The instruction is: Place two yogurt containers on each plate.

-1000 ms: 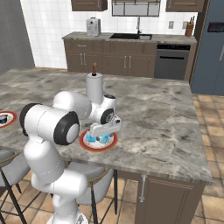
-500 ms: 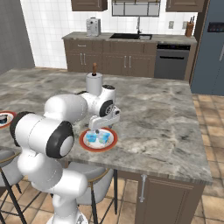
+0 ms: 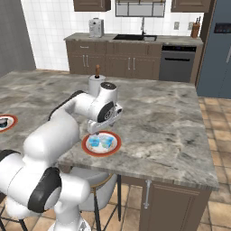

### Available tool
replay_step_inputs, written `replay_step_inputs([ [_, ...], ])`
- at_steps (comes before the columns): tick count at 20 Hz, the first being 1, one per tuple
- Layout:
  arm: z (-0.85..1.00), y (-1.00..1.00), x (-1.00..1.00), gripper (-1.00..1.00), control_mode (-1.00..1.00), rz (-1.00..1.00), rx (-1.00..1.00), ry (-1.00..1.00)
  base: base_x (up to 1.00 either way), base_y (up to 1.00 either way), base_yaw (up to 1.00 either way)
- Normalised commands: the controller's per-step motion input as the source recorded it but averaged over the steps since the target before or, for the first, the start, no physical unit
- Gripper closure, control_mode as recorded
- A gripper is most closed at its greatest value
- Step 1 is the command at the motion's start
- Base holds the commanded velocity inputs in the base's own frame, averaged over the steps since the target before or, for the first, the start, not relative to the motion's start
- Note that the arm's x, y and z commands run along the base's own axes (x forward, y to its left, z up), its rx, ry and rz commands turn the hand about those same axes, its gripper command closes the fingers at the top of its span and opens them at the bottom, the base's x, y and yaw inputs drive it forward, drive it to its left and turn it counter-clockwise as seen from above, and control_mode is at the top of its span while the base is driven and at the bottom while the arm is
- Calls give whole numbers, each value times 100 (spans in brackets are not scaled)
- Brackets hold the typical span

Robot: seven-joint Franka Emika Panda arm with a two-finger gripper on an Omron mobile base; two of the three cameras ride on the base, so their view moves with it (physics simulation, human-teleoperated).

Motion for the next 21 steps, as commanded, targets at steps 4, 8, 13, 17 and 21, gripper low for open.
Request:
replay_step_inputs([
  [4,39,26,-97,-100,-100,-6,0,-36,0,0,0],
  [8,58,73,-57,-100,-100,-30,0,-3,0,0,0],
  [13,45,63,-78,-100,-100,-23,0,7,0,0,0],
  [17,59,4,-100,-100,-100,-9,0,6,0,0,0],
  [21,68,0,-69,-100,-100,-9,0,15,0,0,0],
])
